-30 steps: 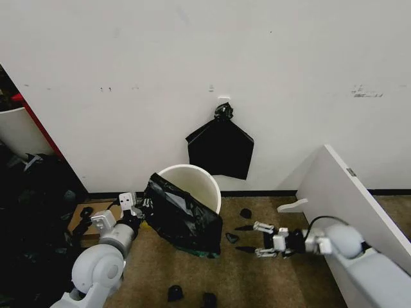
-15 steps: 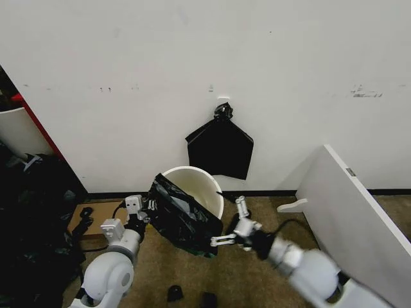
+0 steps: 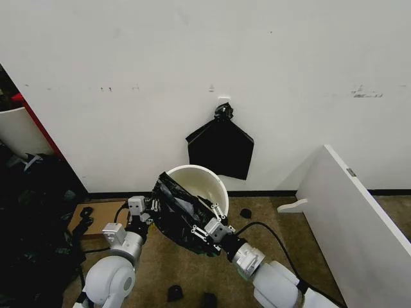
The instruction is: Place the garbage bag over the trash bin.
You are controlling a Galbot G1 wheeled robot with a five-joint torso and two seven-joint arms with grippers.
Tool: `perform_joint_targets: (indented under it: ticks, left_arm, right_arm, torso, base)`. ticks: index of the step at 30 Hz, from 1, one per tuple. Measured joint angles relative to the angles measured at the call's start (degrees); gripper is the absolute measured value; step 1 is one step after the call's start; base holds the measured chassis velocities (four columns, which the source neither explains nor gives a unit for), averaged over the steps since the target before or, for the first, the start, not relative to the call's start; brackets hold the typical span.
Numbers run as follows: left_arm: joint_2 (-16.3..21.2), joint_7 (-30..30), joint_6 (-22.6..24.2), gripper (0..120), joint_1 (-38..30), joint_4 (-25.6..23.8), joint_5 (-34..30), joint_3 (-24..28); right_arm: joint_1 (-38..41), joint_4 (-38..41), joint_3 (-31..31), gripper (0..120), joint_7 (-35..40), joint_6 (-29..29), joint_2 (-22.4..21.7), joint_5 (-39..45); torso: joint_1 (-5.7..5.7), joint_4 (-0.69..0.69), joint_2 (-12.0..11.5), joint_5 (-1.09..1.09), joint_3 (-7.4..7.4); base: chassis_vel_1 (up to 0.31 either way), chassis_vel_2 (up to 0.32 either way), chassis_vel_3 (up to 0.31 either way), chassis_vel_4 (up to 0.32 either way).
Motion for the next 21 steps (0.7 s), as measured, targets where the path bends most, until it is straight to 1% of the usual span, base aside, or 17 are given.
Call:
perform_joint_targets:
  ticks: [1,2,3,5,7,9,10,12,14,17,18,21]
  left_arm:
    - [0.0,0.0,0.1,4,0.0,-0.1,-0.1,0.0]
    - [0.0,0.0,0.1,4,0.0,-0.1,-0.1,0.0]
    - [0.0,-0.1,0.1,4,0.1,-0.2,-0.2,0.0]
    - [0.0,-0.1,0.2,4,0.3,-0.5,-0.3,-0.1]
    - [0.1,-0.2,0.3,4,0.5,-0.6,-0.4,-0.2]
    - [0.1,-0.2,0.4,4,0.7,-0.8,-0.4,-0.3]
    - [0.1,-0.2,0.4,4,0.7,-0.8,-0.4,-0.3]
    - [0.2,-0.3,0.5,4,1.0,-0.9,-0.4,-0.4]
    - [0.4,-0.3,0.6,4,1.2,-1.0,-0.4,-0.6]
    - [0.8,-0.3,0.7,4,1.8,-1.0,0.3,-0.8]
    - [0.8,-0.3,0.7,4,1.8,-1.0,0.3,-0.8]
    - [1.5,0.1,0.7,4,2.5,-0.7,1.3,-0.9]
  right_arm:
    - [-0.1,-0.2,0.1,38,-0.2,0.0,0.0,-1.2]
    - [-0.1,-0.2,0.1,38,-0.2,0.0,0.0,-1.2]
    - [-0.2,-0.4,0.3,34,-0.4,0.2,0.1,-2.2]
    - [-0.3,-0.9,0.5,25,-0.9,0.7,0.3,-4.2]
    - [-0.4,-1.1,0.6,20,-1.4,1.2,0.6,-5.3]
    - [-0.4,-1.2,0.6,10,-1.7,1.6,0.8,-5.7]
    - [-0.4,-1.2,0.6,10,-1.7,1.6,0.8,-5.7]
    - [-0.3,-1.3,0.8,1,-1.9,2.3,1.1,-5.7]
    - [-0.1,-1.4,1.4,0,-2.3,3.4,1.2,-5.6]
    - [0.8,-1.3,4.0,0,-4.7,6.3,1.2,-1.9]
    - [0.8,-1.3,4.0,0,-4.7,6.3,1.2,-1.9]
    - [3.0,-1.3,6.5,0,-8.4,8.6,0.3,5.3]
  torso:
    - [0.0,0.0,0.0,0.0,0.0]
    - [0.0,0.0,0.0,0.0,0.0]
    - [0.0,0.0,0.0,0.0,0.0]
    - [0.0,-0.01,0.0,0.0,0.0]
    - [0.0,0.0,0.0,0.0,0.0]
    - [0.0,0.0,0.0,0.0,0.0]
    - [0.0,0.0,0.0,0.0,0.0]
    - [0.0,0.0,0.0,0.01,0.0]
    - [0.0,0.0,0.0,0.01,0.0]
    - [0.0,-0.01,0.0,0.02,0.0]
    - [0.0,-0.01,0.0,0.02,0.0]
    - [0.0,0.0,0.0,0.01,0.0]
  base:
    - [0.0,0.0,0.0,0.0]
    - [0.0,0.0,0.0,0.0]
    - [0.0,0.0,0.0,0.0]
    - [0.0,0.0,0.0,0.0]
    - [0.0,0.0,0.0,0.0]
    - [0.0,0.0,0.0,0.0]
    - [0.0,0.0,0.0,0.0]
    - [0.0,0.0,0.0,0.0]
    - [0.0,0.0,0.0,0.0]
    - [0.0,0.0,0.0,0.0]
    - [0.0,0.0,0.0,0.0]
    - [0.0,0.0,0.0,0.0]
